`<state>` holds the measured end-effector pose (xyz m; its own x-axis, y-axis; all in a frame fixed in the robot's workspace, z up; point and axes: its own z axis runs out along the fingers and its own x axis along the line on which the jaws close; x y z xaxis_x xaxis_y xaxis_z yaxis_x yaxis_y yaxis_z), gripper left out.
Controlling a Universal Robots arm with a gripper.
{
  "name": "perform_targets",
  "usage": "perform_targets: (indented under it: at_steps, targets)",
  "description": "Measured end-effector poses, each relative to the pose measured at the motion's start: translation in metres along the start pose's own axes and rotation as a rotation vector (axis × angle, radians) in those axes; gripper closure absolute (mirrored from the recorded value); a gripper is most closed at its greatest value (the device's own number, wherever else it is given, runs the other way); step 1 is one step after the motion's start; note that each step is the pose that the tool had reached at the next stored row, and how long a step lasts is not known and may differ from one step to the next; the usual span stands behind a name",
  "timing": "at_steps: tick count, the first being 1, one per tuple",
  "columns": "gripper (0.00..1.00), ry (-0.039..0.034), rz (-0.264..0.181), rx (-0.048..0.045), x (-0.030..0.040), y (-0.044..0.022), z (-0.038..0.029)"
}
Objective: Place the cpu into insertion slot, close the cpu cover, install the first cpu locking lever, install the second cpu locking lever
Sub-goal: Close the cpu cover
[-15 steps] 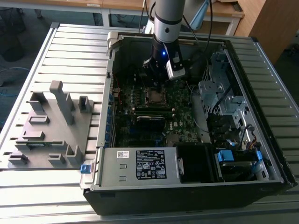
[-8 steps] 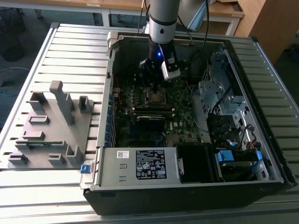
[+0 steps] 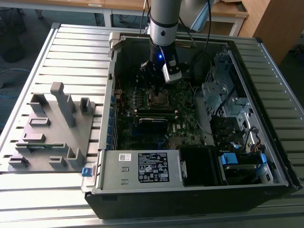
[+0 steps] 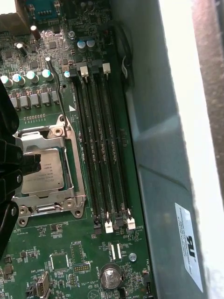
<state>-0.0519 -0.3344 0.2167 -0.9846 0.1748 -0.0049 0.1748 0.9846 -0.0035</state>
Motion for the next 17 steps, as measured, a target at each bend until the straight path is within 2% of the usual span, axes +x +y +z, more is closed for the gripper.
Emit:
perform_targets:
  at_steps: [8, 17]
  targets:
    - [0.9, -0.0001, 0.0, -0.0002, 0.0009, -0.0001, 0.0002]
    - [0.9, 0.0, 0.0, 0.0, 0.0095, -0.0016, 0.0027]
